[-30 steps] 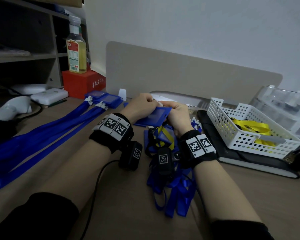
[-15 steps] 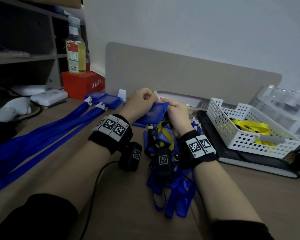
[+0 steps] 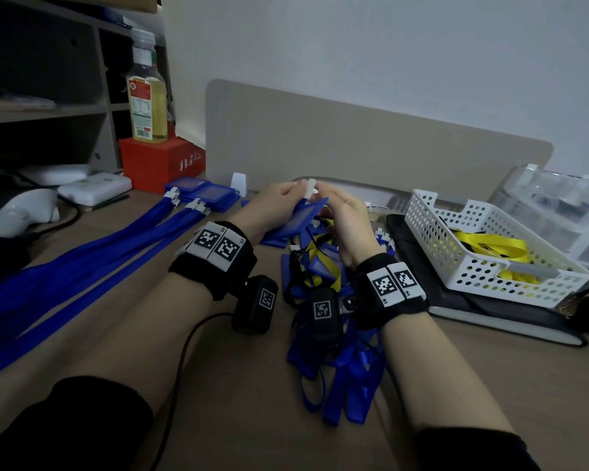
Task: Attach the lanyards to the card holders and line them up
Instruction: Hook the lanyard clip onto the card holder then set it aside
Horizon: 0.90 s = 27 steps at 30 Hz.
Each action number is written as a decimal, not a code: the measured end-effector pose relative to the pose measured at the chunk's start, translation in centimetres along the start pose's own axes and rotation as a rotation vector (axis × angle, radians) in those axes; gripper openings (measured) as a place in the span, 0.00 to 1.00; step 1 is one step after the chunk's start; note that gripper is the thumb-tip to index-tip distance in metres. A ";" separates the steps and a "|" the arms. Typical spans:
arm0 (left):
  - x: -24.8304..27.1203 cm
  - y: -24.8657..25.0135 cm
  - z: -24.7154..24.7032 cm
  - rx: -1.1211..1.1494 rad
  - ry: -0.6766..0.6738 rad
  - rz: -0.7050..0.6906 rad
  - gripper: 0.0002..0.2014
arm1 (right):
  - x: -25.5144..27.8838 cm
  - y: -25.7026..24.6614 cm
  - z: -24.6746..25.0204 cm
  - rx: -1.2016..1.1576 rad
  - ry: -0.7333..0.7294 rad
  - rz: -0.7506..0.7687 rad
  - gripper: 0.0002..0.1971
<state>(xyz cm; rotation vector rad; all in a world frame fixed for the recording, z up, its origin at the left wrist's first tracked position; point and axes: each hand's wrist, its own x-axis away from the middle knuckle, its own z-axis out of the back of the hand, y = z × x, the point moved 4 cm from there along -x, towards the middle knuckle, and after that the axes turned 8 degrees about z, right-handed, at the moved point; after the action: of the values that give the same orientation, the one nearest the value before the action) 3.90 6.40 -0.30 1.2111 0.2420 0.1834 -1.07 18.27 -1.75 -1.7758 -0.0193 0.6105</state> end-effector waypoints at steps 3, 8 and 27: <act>0.1 -0.1 -0.3 -0.019 -0.060 0.000 0.21 | -0.1 0.3 0.1 0.020 -0.030 -0.015 0.09; 0.7 0.4 -0.3 0.057 -0.117 0.000 0.19 | 0.0 -0.1 0.0 -0.147 -0.056 -0.065 0.07; 1.0 0.6 0.2 0.033 -0.182 0.056 0.19 | 0.2 -0.3 0.4 -0.051 -0.015 -0.065 0.09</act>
<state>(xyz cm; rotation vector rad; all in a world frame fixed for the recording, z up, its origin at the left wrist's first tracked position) 4.90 6.73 0.28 1.2594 0.0530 0.1170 -0.95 18.82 -1.63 -1.8121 -0.1035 0.5813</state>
